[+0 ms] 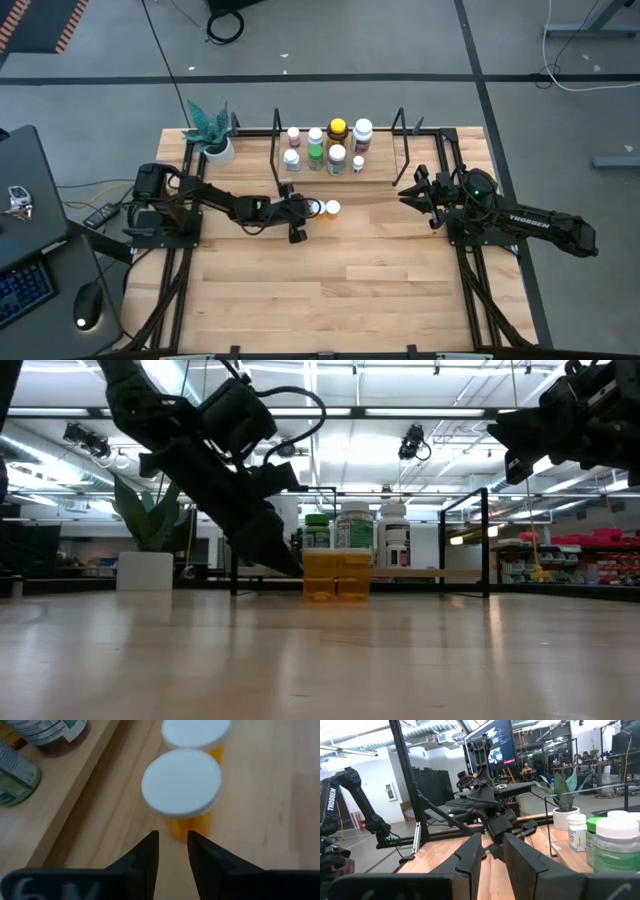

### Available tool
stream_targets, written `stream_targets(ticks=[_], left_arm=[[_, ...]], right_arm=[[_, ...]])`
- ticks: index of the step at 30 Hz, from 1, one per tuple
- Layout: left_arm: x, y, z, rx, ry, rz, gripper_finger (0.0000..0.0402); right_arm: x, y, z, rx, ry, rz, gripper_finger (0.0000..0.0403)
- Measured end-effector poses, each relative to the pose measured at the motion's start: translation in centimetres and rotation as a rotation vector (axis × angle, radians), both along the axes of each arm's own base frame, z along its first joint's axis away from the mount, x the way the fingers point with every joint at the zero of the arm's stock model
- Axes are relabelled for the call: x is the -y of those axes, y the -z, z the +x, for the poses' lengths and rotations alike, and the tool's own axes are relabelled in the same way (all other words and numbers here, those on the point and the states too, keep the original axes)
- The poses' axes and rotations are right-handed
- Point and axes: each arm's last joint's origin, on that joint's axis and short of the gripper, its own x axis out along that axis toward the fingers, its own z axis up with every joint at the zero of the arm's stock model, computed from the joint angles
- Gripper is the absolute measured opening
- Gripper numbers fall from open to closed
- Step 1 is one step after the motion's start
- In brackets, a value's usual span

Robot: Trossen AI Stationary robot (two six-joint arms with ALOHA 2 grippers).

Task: Pick and place medicine bottles onto shelf by color
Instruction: Move the orange pill bottles to the top center of the table

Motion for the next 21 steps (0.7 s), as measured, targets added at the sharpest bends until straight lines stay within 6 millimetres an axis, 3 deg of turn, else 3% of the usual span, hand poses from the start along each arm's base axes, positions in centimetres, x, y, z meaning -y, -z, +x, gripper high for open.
stream_targets(ticks=[21], left_arm=[[-1.7,0.5,5.8,-0.001,0.056,0.073,0.0109]], right_arm=[[0.0,-0.1,0.0,0.012,0.0,-0.006,0.0091]])
